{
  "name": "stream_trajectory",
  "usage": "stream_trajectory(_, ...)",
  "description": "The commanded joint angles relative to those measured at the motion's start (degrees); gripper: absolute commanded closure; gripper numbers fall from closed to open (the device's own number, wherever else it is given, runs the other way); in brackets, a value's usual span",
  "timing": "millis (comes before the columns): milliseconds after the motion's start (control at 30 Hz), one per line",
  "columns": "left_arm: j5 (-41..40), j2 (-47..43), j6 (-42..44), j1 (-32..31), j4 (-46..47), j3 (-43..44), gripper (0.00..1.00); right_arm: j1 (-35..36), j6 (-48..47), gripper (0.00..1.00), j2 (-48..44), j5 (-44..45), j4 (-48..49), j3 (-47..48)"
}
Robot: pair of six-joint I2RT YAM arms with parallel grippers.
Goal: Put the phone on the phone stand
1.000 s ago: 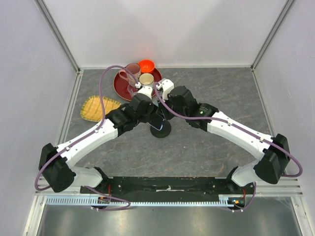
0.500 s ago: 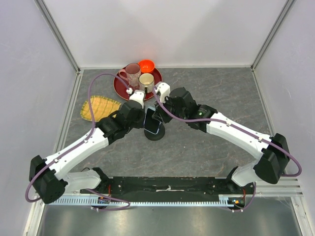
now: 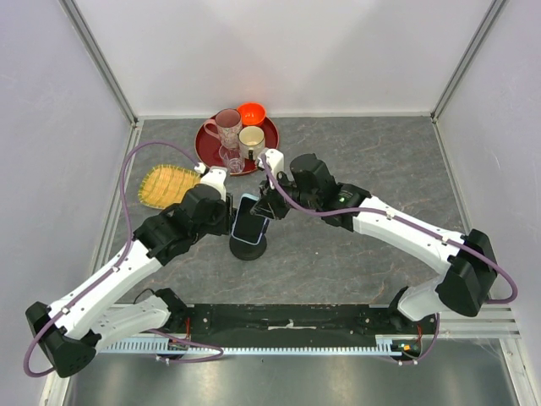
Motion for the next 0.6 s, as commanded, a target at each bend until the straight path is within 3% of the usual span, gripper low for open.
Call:
stream_trajectory(0, -0.17, -5.20, -7.37, 0.89, -6.64, 2.56, 0.58, -3.30, -9.36, 1.00, 0.54, 28.15, -7.89, -4.17)
stream_trajectory(267, 0.62, 0.86, -7.73, 0.89, -1.19, 7.99, 0.64, 4.52, -11.03, 1.00, 2.38, 38.06, -8.05, -3.20)
stream_trajectory(467, 2.12, -1.50, -6.32, 0.80, -2.06, 8.37, 0.63, 4.53, -10.86, 1.00, 3.45, 39.50, -7.97, -3.37)
stream_trajectory(567, 0.71, -4.40, -6.58, 0.89, -4.00, 5.91, 0.62, 2.87, -9.28, 1.00, 1.69, 35.99, -7.18, -3.64)
